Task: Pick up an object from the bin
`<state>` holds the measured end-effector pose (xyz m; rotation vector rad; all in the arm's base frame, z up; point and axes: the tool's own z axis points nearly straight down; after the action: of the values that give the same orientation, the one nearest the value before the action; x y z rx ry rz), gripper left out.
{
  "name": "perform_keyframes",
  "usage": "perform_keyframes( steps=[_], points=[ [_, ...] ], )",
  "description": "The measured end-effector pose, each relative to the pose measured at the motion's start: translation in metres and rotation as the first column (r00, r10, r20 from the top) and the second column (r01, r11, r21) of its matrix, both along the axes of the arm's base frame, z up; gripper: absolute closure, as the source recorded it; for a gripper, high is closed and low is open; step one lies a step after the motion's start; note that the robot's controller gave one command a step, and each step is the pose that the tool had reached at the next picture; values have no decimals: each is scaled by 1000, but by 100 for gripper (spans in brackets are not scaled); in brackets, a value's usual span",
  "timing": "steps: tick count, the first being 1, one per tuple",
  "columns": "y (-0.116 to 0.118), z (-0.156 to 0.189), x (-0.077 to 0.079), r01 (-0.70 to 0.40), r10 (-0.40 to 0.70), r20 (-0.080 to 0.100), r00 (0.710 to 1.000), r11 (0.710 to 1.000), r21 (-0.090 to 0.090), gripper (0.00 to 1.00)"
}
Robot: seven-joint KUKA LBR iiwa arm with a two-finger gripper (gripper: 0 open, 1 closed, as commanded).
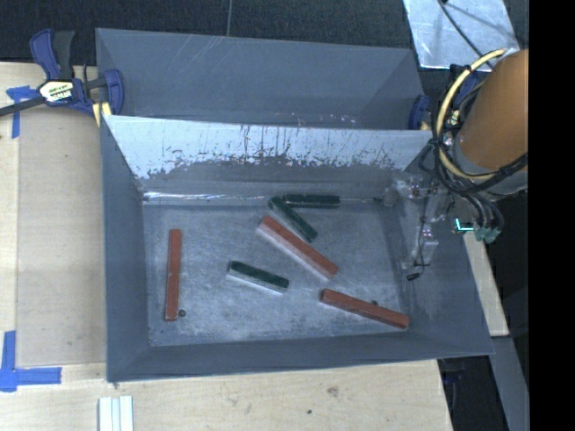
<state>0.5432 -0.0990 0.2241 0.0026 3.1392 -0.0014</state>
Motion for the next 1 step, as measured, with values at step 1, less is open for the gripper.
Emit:
perform_keyframes(
  steps=[1],
  points=[
    [2, -99, -60, -5, 5, -11, 1000, 1000, 2, 0]
  ],
)
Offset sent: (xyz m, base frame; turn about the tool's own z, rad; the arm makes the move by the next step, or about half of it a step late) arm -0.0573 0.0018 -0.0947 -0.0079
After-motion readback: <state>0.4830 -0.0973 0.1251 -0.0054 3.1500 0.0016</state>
